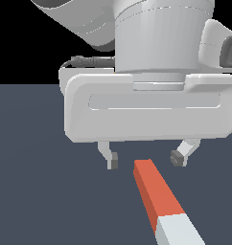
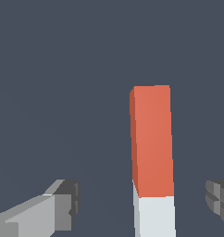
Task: Insert the peg into the horizontal hole in a box.
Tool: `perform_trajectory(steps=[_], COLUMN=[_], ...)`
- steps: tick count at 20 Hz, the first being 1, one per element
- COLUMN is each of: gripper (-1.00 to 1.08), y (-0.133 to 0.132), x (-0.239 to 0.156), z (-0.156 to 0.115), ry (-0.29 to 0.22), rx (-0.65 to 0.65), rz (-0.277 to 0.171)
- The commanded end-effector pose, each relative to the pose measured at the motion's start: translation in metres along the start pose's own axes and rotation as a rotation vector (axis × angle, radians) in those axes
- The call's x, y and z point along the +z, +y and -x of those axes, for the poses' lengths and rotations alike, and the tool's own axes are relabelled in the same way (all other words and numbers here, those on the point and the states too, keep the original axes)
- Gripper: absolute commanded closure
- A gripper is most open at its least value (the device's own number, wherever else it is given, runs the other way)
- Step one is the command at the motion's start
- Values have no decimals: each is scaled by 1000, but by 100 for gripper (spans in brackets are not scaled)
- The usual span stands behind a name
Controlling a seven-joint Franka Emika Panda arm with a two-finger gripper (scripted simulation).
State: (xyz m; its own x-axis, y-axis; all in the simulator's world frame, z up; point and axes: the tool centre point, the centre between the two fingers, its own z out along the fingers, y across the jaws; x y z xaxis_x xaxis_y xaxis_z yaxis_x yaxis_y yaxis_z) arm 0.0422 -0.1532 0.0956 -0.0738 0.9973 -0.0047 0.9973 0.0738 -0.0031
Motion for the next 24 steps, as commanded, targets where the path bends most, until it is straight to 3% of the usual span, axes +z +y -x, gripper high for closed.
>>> perform_trajectory(steps=[1, 11, 24], gripper=[-92, -92, -92], y=[6, 23, 27], x=[7, 23, 30], z=[22, 73, 84], ry=[1, 4, 4], rx=[-12, -35, -40], rz=[1, 3, 3])
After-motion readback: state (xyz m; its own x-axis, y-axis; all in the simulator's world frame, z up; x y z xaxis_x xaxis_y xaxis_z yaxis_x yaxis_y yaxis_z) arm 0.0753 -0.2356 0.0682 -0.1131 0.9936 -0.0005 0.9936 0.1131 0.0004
